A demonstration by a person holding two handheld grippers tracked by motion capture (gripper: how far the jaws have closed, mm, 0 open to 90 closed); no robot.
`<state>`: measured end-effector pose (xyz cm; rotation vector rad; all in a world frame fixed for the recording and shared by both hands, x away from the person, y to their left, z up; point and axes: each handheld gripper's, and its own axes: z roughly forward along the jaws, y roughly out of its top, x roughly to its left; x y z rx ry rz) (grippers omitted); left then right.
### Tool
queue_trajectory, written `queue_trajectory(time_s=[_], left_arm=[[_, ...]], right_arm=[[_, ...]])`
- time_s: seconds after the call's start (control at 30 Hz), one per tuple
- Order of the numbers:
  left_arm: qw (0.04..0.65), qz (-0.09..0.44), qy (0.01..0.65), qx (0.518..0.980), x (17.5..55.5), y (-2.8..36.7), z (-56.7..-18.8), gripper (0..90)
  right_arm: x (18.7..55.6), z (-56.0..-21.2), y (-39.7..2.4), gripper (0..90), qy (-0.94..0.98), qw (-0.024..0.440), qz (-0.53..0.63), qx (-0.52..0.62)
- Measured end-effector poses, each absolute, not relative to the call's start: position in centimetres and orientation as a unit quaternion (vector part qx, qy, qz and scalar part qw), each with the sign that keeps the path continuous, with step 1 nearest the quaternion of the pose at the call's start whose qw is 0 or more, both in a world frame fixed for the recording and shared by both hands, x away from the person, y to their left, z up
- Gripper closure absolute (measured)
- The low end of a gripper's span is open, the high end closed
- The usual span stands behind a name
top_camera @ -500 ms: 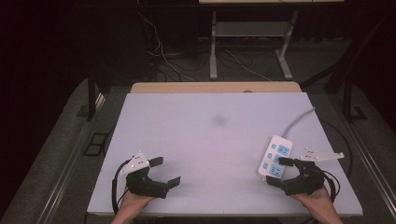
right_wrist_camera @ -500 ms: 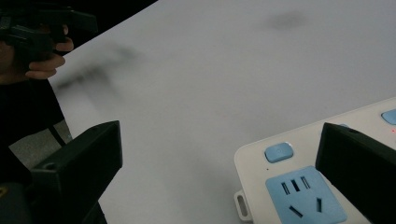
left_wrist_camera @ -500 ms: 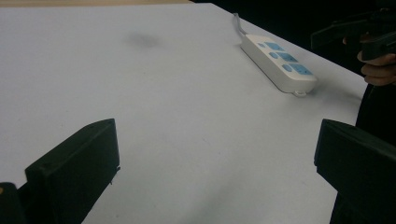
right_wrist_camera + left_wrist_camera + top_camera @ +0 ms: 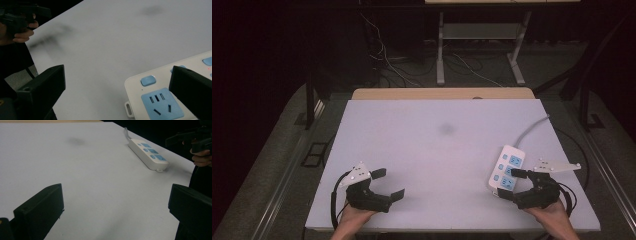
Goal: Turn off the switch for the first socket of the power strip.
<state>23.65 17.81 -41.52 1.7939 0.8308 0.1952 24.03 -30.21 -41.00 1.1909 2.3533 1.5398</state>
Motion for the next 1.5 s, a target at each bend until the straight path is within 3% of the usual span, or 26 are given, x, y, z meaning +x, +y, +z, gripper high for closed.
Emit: queue_trajectory(time_s=[1.5], left_arm=[[0.550, 0.077, 0.356, 0.752, 23.6, 18.0, -41.7, 0.0]], right_arm=[[25.9, -38.9, -30.8, 0.4, 0.797, 0.040, 0.455, 0.395]])
